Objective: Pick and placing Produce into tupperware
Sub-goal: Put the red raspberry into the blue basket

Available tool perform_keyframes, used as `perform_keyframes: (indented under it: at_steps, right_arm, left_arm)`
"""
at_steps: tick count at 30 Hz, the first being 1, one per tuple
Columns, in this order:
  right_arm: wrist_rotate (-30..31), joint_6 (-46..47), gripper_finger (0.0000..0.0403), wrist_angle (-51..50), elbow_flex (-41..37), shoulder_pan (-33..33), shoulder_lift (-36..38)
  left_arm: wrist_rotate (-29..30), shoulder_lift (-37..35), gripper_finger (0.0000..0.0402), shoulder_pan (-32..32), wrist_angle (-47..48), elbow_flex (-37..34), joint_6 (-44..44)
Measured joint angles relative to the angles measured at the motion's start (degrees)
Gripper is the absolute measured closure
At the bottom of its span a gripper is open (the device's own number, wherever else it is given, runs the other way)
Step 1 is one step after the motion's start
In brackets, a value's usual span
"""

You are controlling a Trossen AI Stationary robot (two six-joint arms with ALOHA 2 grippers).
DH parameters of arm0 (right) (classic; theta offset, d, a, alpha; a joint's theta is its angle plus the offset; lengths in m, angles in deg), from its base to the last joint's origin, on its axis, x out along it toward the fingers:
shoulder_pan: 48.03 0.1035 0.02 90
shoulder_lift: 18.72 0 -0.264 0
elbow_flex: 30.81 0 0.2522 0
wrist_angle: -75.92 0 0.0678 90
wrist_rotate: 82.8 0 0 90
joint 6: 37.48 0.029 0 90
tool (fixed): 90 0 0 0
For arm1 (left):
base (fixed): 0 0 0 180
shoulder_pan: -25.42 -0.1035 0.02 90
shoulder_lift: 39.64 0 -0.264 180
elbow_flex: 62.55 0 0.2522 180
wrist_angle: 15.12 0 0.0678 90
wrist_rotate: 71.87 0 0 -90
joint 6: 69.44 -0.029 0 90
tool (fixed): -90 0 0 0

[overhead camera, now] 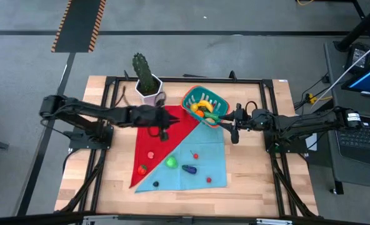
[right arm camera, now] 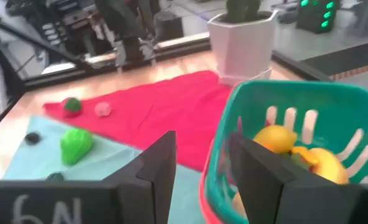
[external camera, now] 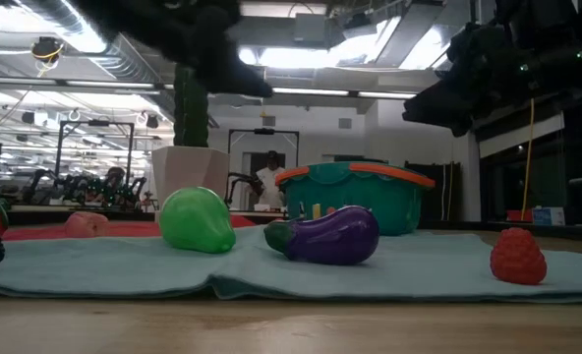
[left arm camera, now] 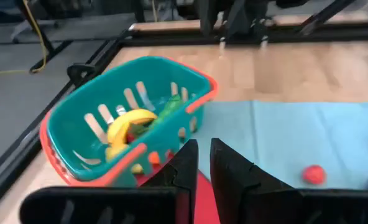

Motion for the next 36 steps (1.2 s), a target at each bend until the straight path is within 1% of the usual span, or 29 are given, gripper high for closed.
perform_keyframes:
  at_steps: [4,7,10,14,17,21,25,30,33,36]
  right_arm:
    - [-4.4,-1.6,0.0253,-1.8,0.0,0.1,0.0]
    - [-4.6,-1.4,0.0253,-1.1,0.0,0.4,0.0]
    - [-4.6,-1.0,0.0252,-0.9,0.6,0.6,0.0]
    - [-4.6,-1.4,0.0226,-2.1,2.7,1.8,0.0]
    - [-4.7,-1.7,0.0196,-5.0,4.8,3.3,0.0]
    - [-4.5,-5.1,0.0172,-15.2,9.3,6.4,0.0]
    - [-0.7,-5.3,0.017,-22.8,13.0,10.8,0.0]
    - [4.2,-2.5,0.0171,-25.2,15.0,16.7,-0.7]
    - [7.1,-1.3,0.0181,-25.5,16.5,20.3,-3.4]
    - [9.2,-0.5,0.0195,-26.8,19.2,23.6,-8.0]
  left_arm:
    - [0.0,-4.8,0.0362,2.3,-6.8,-9.1,2.4]
    - [0.0,-8.4,0.0356,4.0,-10.9,-14.5,4.8]
    - [0.0,-11.9,0.0351,5.6,-13.0,-18.9,6.2]
    - [0.6,-16.5,0.0346,7.4,-16.4,-23.0,6.3]
    - [0.9,-19.8,0.0345,8.3,-16.7,-24.8,6.3]
    - [1.0,-23.6,0.0347,9.7,-16.6,-27.0,6.4]
    - [1.0,-25.5,0.0356,11.1,-16.6,-28.1,7.7]
    - [1.0,-25.7,0.0367,12.4,-16.5,-28.2,7.8]
    - [0.9,-25.7,0.0371,12.5,-16.5,-28.2,7.8]
    - [1.0,-25.7,0.0375,12.5,-16.4,-28.2,7.8]
